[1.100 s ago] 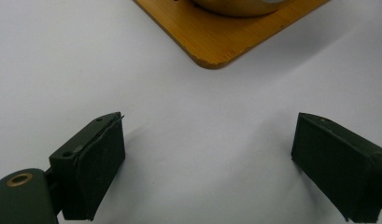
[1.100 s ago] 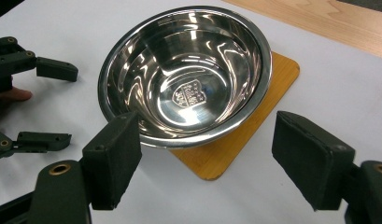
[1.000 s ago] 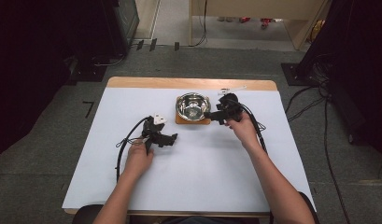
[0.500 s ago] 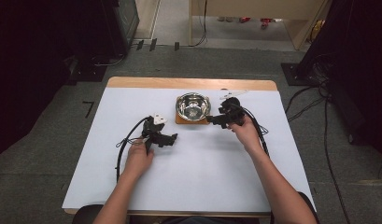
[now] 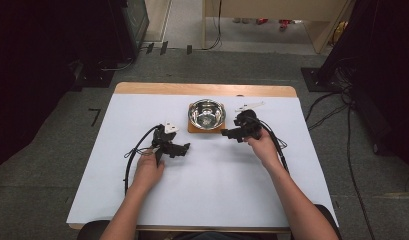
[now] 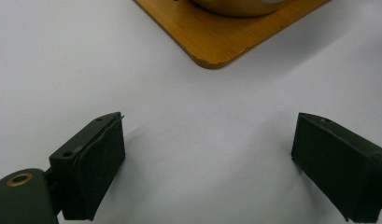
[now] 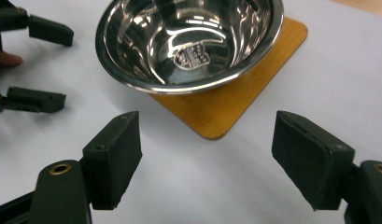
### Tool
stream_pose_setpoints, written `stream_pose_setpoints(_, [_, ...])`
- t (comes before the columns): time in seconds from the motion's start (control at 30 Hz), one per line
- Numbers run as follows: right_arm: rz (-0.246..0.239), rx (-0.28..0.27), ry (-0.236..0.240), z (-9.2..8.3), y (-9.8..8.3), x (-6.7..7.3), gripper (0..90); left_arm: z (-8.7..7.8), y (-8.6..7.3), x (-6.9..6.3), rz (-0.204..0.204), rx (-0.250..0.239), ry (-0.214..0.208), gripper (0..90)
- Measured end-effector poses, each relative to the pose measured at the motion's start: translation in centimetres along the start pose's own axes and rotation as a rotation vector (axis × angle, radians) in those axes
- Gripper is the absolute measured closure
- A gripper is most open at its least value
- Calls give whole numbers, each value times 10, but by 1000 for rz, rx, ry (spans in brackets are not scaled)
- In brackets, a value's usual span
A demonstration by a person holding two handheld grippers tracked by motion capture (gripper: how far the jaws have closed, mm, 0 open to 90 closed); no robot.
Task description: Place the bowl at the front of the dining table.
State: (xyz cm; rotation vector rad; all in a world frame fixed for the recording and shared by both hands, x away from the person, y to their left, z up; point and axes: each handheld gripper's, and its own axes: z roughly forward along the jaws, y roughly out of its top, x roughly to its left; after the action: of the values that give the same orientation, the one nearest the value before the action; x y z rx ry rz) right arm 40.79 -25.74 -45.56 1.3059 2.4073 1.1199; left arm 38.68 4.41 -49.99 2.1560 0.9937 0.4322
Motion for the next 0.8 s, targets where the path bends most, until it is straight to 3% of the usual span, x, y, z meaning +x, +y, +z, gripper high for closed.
stream_pose_setpoints(0.23, [-8, -11, -12, 8, -6, -2, 251, 0, 0, 0, 0, 0, 0, 96])
stream_pose_setpoints(0.8, [-13, 39, -18, 25, -18, -8, 252, 0, 0, 0, -1, -1, 1, 96])
